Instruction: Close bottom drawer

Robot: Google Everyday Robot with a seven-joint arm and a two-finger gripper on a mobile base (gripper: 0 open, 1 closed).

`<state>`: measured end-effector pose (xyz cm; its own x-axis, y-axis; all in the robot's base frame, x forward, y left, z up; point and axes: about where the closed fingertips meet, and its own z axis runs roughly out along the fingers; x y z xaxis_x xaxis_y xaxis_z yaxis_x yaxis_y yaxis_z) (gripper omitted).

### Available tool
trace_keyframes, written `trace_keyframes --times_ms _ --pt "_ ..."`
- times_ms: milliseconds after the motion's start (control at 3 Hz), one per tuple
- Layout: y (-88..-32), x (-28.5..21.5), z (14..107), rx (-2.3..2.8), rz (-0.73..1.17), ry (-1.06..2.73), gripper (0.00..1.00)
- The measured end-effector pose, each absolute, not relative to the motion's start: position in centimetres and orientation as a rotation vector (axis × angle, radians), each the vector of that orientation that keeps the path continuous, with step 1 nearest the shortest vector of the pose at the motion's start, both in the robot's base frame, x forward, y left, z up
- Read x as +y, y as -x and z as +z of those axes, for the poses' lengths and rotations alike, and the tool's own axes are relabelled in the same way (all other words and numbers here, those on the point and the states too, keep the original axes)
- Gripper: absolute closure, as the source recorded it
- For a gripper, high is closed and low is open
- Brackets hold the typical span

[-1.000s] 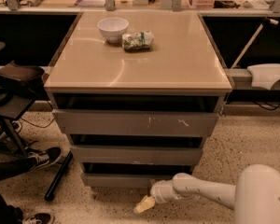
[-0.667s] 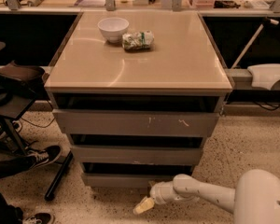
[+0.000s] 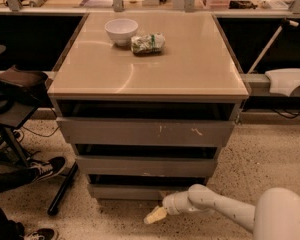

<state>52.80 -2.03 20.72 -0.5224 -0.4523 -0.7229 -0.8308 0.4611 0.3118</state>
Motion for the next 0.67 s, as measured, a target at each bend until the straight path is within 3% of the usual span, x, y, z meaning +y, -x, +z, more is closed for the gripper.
trace_keyframes --times_ms 667 --pt "-54.79 -1.8 21.55 2.1 0.893 1.05 0.0"
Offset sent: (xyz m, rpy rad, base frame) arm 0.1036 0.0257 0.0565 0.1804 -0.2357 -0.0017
